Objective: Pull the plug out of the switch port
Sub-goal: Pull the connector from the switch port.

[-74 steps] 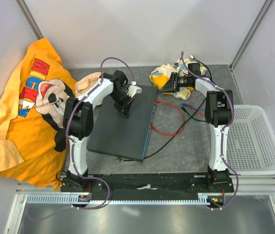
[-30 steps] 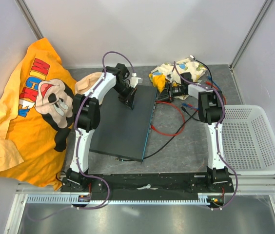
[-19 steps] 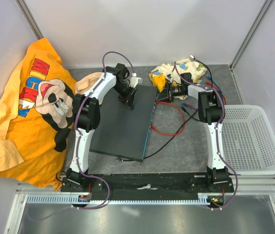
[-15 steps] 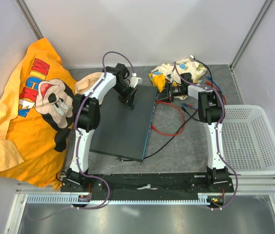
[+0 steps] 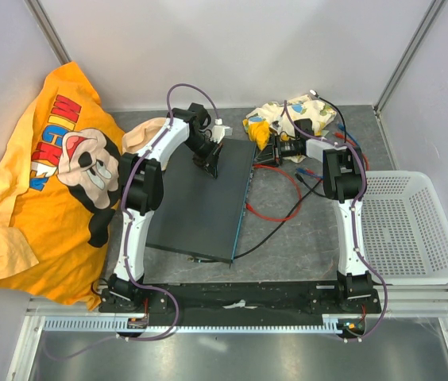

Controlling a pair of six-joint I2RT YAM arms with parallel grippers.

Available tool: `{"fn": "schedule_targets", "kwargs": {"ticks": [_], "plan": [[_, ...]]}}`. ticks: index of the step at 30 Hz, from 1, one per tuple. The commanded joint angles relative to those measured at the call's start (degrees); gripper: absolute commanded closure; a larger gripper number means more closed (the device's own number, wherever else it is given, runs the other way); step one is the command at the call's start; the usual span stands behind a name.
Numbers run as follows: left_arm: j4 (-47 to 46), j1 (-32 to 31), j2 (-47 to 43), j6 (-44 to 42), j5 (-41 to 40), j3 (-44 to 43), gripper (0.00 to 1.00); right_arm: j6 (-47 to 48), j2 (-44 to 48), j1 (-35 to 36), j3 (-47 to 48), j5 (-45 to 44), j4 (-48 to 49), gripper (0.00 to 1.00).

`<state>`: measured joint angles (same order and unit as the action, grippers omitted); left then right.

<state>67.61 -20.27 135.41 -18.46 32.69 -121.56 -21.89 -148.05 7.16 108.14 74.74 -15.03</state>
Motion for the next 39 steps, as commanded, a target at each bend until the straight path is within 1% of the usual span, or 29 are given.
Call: {"fn": "schedule_targets", "kwargs": {"ticks": [1, 10, 12, 15, 24, 28, 33, 36, 37, 39], "plan": [[-0.20, -0.21, 0.90, 1.23, 0.54, -0.96, 0.89, 1.15, -1.37, 0.75, -1.26, -2.41, 1.84, 0.57], [-0.20, -0.12, 1.26, 0.97, 0.54, -1.31, 0.89, 2.81, -1.02, 0.84, -1.79, -3.46, 1.32, 0.57], [-0.20, -0.21, 1.17, 0.88, 0.54, -1.14, 0.89, 5.08, -0.93, 1.01, -1.18, -4.51, -1.22, 0.61], [-0.20, -0.21, 1.43, 0.88, 0.62, -1.14, 0.89, 8.78, -1.28, 1.37, 0.58, -5.48, -6.15, 0.62], [-0.11, -0.21, 1.96, 1.06, 0.62, -1.75, 0.88, 8.71, -1.98, 1.54, 1.20, -5.22, -6.51, 0.62], [-0.03, -0.21, 2.13, 1.14, 0.62, -1.49, 0.88, 8.53, -2.16, 1.54, 1.37, -5.22, -6.51, 0.59], [-0.20, -0.21, 2.48, 1.23, 0.97, -1.75, 0.88, 8.62, -2.16, 1.80, 1.55, -5.13, -6.51, 0.59], [-0.20, -0.21, 2.49, 1.23, 0.89, -1.75, 0.88, 8.79, -2.33, 1.89, 1.90, -4.60, -6.59, 0.71], [-0.12, -0.21, 2.49, 1.23, 0.89, -1.75, 0.88, 8.71, -2.42, 1.81, 1.90, -4.60, -6.51, 0.79], [-0.20, -0.21, 2.49, 1.06, 0.80, -1.75, 0.88, 8.62, -2.33, 1.89, 1.90, -4.69, -6.51, 0.86]]}}
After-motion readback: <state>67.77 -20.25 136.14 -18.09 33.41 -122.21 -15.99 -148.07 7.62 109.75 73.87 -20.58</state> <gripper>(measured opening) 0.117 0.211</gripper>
